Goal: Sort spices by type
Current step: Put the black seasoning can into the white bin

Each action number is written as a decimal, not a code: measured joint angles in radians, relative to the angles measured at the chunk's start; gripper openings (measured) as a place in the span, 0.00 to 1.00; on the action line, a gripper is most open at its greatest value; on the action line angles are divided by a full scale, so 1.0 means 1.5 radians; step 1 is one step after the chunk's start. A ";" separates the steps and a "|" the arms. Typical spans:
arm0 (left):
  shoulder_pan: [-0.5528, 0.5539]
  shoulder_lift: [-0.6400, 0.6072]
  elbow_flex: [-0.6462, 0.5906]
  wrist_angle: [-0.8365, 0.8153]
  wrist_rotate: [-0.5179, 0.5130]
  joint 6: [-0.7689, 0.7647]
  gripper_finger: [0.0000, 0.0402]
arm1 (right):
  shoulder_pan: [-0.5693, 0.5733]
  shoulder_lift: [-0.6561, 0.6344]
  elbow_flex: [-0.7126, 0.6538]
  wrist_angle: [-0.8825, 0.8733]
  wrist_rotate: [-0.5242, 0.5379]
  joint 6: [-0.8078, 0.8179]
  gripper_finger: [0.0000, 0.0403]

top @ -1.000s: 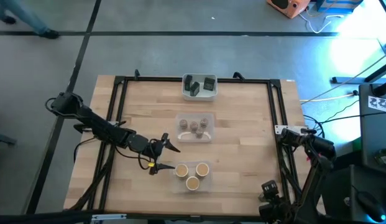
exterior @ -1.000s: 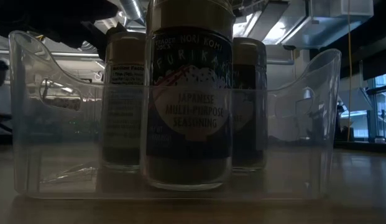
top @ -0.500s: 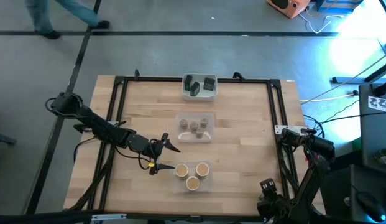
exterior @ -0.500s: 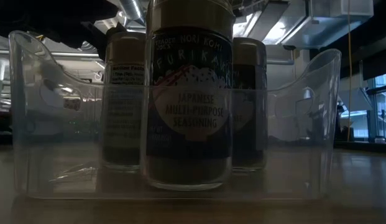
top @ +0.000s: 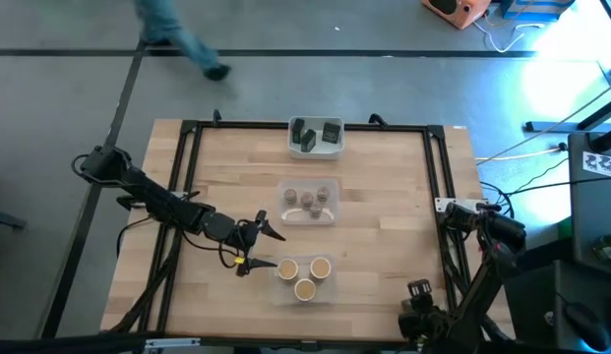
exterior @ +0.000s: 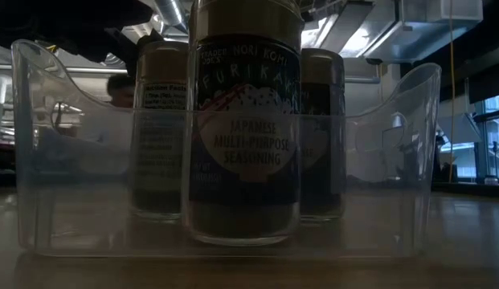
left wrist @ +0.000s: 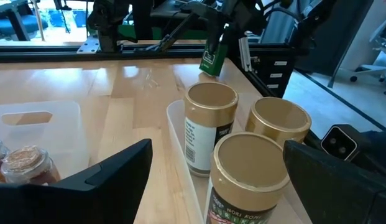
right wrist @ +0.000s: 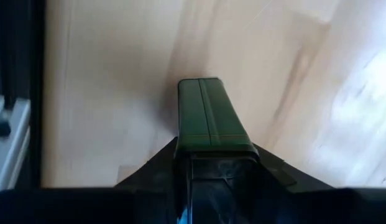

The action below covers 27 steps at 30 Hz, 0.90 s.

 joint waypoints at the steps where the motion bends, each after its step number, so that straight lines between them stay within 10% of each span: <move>1: 0.000 0.000 0.000 0.000 0.000 0.000 0.86 | -0.007 -0.001 0.005 -0.004 0.005 0.002 0.31; 27: 0.014 0.000 0.000 -0.077 0.000 -0.010 0.86 | -0.373 -0.211 0.017 -0.150 0.424 -0.228 0.32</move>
